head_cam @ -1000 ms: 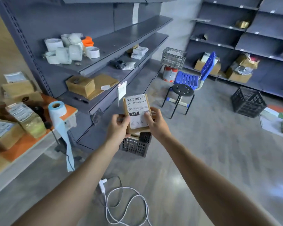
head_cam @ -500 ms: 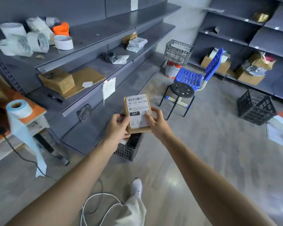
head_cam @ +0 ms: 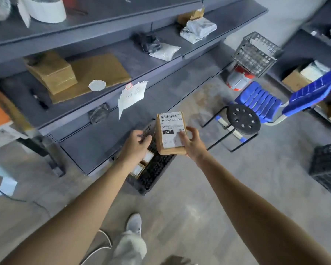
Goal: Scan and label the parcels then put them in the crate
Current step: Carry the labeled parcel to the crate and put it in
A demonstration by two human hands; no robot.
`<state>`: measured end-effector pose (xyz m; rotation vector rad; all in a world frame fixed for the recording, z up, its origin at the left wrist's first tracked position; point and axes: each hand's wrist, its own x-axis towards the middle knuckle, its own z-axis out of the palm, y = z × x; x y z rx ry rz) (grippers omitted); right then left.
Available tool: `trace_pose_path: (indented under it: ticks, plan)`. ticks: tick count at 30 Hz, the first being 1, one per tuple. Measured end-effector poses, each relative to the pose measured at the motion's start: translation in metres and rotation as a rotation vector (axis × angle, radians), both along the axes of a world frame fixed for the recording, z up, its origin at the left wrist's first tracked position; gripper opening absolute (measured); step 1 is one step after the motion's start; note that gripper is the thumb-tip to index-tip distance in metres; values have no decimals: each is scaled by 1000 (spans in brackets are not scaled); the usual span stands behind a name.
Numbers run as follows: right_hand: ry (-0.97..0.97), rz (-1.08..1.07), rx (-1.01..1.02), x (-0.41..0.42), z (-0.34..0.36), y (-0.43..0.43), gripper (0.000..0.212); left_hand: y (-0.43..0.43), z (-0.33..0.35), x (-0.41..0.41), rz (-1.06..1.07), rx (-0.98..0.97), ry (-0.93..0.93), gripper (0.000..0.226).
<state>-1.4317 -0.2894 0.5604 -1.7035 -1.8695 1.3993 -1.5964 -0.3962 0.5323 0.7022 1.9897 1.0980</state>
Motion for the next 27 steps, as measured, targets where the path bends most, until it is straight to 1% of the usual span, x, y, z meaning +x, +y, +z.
trace_pose_path:
  ticks: [4,7,8,11,12,14,17,19,21,24,27]
  plan:
    - [-35,70,-45,-4,-22,55,45,38,-18,-3,-30,-84,144,49]
    - [-54,126,-84,-4,-48,98,48,65,-39,-1,-62,-195,302,53]
    - [-55,148,-101,-3,-59,114,50,74,-47,1,-89,-238,349,55]
    - [-88,237,-145,3,-95,165,68,102,-71,13,-132,-373,462,63]
    - [-96,277,-152,6,-108,184,71,111,-78,19,-127,-415,493,65]
    - [-122,341,-169,12,-125,214,69,128,-93,32,-112,-492,542,70]
    - [-133,407,-200,21,-151,256,63,154,-118,53,-77,-560,585,72]
    - [-163,439,-211,23,-171,279,65,172,-137,62,-50,-593,580,72]
    - [-187,484,-227,22,-196,297,60,186,-160,67,-24,-627,568,74]
    - [-190,497,-313,15,-249,317,57,201,-205,69,-1,-670,558,78]
    - [-192,551,-324,1,-318,327,54,212,-267,66,1,-722,550,80]
